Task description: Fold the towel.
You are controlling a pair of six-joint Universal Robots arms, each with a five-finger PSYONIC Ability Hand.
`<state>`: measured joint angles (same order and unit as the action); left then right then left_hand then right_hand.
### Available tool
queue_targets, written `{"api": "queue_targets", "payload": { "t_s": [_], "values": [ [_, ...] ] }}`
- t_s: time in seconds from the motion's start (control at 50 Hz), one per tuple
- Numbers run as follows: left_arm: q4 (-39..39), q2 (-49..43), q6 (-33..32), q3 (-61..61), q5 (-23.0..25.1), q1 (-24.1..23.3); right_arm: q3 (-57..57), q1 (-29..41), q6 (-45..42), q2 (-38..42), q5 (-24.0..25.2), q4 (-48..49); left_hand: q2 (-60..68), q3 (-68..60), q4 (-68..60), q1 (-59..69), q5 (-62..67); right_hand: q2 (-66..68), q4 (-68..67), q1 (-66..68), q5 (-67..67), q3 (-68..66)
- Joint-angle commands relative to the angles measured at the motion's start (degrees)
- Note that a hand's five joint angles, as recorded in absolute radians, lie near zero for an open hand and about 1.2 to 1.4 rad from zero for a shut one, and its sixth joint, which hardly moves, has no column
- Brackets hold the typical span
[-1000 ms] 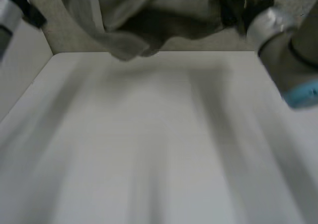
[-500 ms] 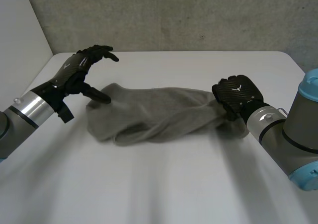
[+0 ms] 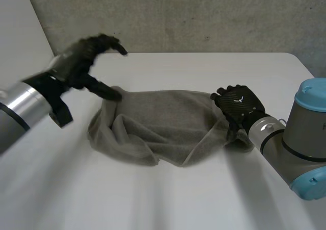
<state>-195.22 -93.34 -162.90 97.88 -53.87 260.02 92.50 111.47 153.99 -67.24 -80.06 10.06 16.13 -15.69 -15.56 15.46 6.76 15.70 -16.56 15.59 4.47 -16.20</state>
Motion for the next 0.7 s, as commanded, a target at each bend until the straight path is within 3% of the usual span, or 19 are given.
{"api": "queue_targets", "payload": {
  "t_s": [0.02,0.04,0.08,0.1,0.14,0.18,0.36,0.7],
  "values": [
    [3.88,-5.17,-21.28,0.21,-22.63,-12.58,0.22,0.06,0.0,0.79,-1.06,0.05,2.33,-2.77,-2.89,2.99,1.7,-3.6,4.46,-3.49,-2.37,4.09],
    [3.88,-5.19,-21.32,0.21,-22.68,-12.6,0.22,0.06,-0.09,0.88,-1.42,0.05,2.33,-2.77,-2.89,2.99,1.7,-3.6,4.46,-3.49,-2.37,4.09],
    [3.79,-10.0,-27.88,-0.84,-30.56,-18.55,0.31,0.06,-0.09,0.88,-1.68,0.05,3.0,-3.44,-3.56,3.66,2.37,-3.6,4.46,-3.49,-2.37,4.09],
    [3.79,-10.02,-27.91,-0.85,-30.59,-18.58,0.31,0.06,-0.09,0.88,-1.68,0.05,3.0,-3.44,-3.57,3.67,2.37,-3.6,4.46,-3.49,-2.37,4.09],
    [3.88,-14.48,-32.02,-1.81,-35.93,-22.87,0.49,0.06,-0.09,0.97,-2.12,0.05,4.51,-4.95,-5.08,5.18,3.88,-3.6,4.46,-3.49,-2.37,4.09],
    [3.88,-16.86,-32.74,-2.16,-37.0,-24.8,0.57,0.06,-0.09,0.97,-2.21,0.05,4.68,-5.12,-5.25,5.35,4.05,-3.6,4.46,-3.49,-2.37,4.09],
    [2.04,-25.04,-32.75,-4.44,-38.15,-31.58,1.54,0.06,-0.27,1.58,-2.21,0.22,5.19,-5.63,-5.75,5.85,4.56,-3.6,4.46,-3.49,-2.37,4.1],
    [-1.31,-29.98,-33.54,-6.47,-40.61,-32.2,2.16,0.06,-0.35,1.59,-2.21,0.22,7.88,-8.32,-8.44,8.54,7.25,-3.77,4.62,-3.65,-2.54,4.26]
  ]
}}
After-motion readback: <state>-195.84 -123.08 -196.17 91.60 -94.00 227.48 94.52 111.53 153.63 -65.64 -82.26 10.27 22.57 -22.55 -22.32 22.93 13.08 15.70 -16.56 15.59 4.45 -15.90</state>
